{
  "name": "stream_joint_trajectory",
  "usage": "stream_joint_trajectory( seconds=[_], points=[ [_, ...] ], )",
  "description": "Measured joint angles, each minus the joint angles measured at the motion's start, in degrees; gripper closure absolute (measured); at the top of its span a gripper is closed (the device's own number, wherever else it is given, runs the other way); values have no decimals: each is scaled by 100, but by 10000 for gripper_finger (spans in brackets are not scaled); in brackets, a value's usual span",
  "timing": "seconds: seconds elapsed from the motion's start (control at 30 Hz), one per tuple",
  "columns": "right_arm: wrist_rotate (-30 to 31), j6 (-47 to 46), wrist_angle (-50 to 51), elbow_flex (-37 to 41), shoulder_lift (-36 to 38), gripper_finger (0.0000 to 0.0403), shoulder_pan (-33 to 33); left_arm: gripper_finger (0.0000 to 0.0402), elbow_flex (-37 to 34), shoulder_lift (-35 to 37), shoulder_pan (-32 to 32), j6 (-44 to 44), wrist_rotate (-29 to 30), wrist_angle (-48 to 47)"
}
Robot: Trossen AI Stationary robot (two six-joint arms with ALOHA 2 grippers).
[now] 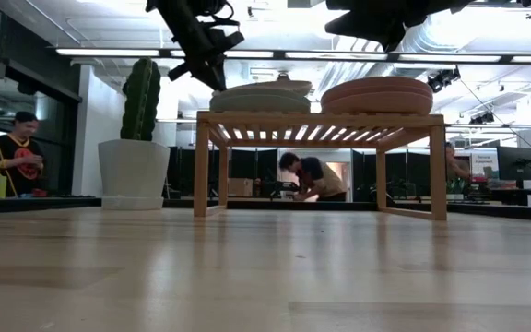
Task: Place and stack plates onto a shelf
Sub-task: Stack the gray plate on top of the blue plate on the shelf
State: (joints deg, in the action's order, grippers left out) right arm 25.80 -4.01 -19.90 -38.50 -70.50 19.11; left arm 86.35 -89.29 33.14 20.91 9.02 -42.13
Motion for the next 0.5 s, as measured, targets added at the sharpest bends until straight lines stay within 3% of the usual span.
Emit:
stream_joint_trajectory(
  seconds=[0.2, 0.5],
  points=[
    [0, 0, 25, 0, 0, 197, 0, 390, 0, 2, -47, -366, 27, 6],
    [0, 0, 48, 0, 0, 197, 0, 319, 0, 3, -54, -633, 88, 30]
  ],
)
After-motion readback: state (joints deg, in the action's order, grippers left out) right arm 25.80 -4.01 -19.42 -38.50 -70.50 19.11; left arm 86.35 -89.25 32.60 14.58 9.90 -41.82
